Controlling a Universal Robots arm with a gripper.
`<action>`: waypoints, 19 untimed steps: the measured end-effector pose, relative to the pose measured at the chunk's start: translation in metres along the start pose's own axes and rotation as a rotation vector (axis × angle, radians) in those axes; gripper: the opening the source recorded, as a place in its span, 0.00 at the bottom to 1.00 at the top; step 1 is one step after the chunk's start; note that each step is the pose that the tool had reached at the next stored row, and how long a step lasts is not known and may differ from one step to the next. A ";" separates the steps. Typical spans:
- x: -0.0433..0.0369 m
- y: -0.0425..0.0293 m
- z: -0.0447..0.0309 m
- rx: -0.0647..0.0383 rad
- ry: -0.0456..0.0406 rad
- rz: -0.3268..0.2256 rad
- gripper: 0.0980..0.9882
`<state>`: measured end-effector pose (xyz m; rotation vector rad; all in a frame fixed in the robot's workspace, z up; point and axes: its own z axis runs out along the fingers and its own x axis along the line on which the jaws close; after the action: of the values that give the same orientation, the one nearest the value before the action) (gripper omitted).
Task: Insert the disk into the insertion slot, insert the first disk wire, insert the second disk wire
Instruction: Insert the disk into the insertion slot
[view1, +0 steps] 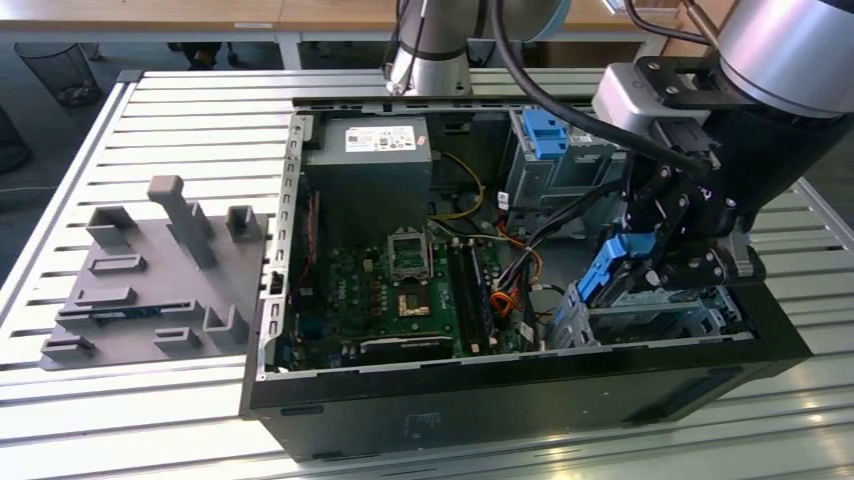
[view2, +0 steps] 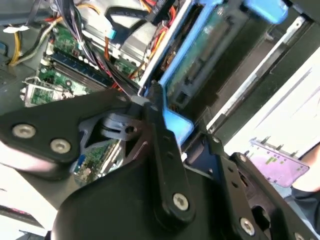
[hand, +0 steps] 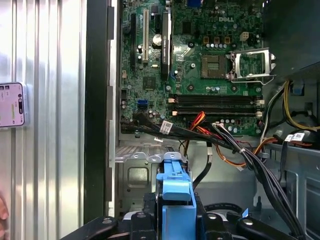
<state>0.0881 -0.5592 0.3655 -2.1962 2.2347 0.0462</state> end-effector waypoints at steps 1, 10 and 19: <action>0.0000 0.0000 0.0007 0.000 -0.0001 0.000 0.38; 0.0001 -0.0001 0.0061 0.000 -0.0001 0.000 0.37; 0.0002 -0.0001 0.0093 0.000 -0.0001 0.000 0.04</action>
<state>0.0881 -0.5592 0.3562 -2.1960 2.2347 0.0464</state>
